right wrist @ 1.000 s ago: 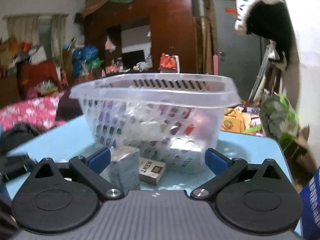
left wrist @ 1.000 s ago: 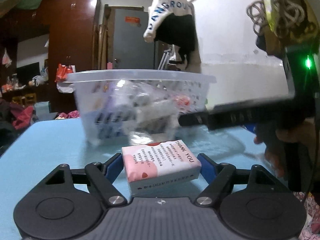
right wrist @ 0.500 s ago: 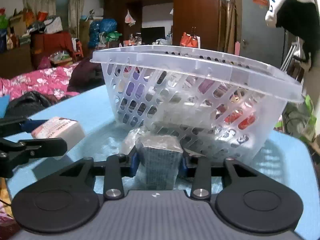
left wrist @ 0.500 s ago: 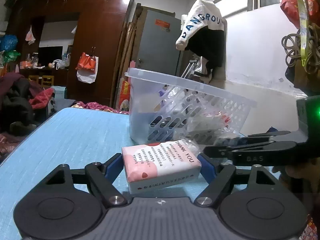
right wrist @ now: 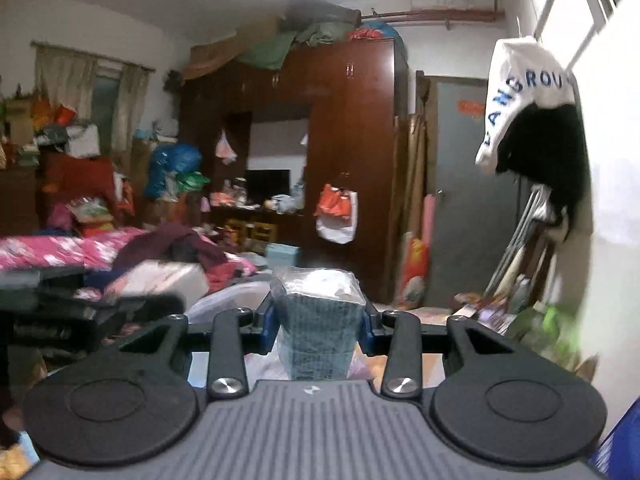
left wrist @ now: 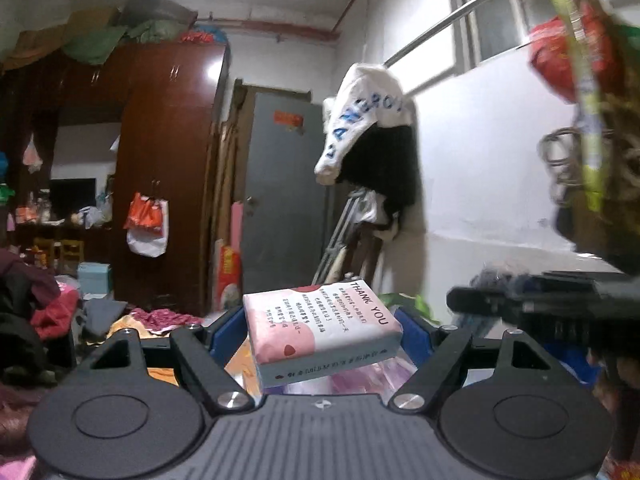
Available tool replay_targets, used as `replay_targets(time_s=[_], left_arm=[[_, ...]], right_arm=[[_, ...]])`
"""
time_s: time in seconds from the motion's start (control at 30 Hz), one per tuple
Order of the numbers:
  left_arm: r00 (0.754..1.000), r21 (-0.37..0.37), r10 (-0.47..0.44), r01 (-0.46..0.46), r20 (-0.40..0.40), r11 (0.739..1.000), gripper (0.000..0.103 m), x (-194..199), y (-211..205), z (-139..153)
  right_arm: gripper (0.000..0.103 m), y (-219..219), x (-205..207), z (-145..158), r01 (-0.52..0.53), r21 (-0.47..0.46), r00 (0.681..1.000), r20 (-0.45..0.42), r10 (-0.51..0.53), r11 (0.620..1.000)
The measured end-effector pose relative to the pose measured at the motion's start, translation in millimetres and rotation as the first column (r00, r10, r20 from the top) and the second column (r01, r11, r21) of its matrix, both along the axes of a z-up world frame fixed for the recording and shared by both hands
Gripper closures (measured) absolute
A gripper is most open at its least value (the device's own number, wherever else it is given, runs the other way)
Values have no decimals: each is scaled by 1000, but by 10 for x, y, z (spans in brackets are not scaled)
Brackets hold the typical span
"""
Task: Organize objects
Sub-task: 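Carry both boxes over the basket and open both grippers, then grasp the small clear bag with left while right grasps the KENT pack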
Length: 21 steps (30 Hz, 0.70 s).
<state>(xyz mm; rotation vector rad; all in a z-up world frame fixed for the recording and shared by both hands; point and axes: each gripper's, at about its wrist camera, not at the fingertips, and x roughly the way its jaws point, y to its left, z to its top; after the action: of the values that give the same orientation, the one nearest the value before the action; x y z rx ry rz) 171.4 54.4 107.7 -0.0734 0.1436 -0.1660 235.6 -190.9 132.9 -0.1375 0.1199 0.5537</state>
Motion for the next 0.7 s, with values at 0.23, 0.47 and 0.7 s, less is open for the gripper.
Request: replay_targets(time_s=[0.23, 0.47, 0.7], left_arm=[[963, 97, 136, -116, -234, 989, 19, 929, -160, -130], [983, 84, 104, -92, -151, 992, 0, 602, -92, -146], [986, 128, 92, -74, -140, 989, 0, 376, -120, -122]], right_arm=[[27, 232, 615, -107, 110, -70, 992, -51, -114, 991], [0, 61, 304, -113, 135, -56, 990, -27, -137, 989], [0, -212, 67, -268, 40, 69, 991, -127, -31, 997]])
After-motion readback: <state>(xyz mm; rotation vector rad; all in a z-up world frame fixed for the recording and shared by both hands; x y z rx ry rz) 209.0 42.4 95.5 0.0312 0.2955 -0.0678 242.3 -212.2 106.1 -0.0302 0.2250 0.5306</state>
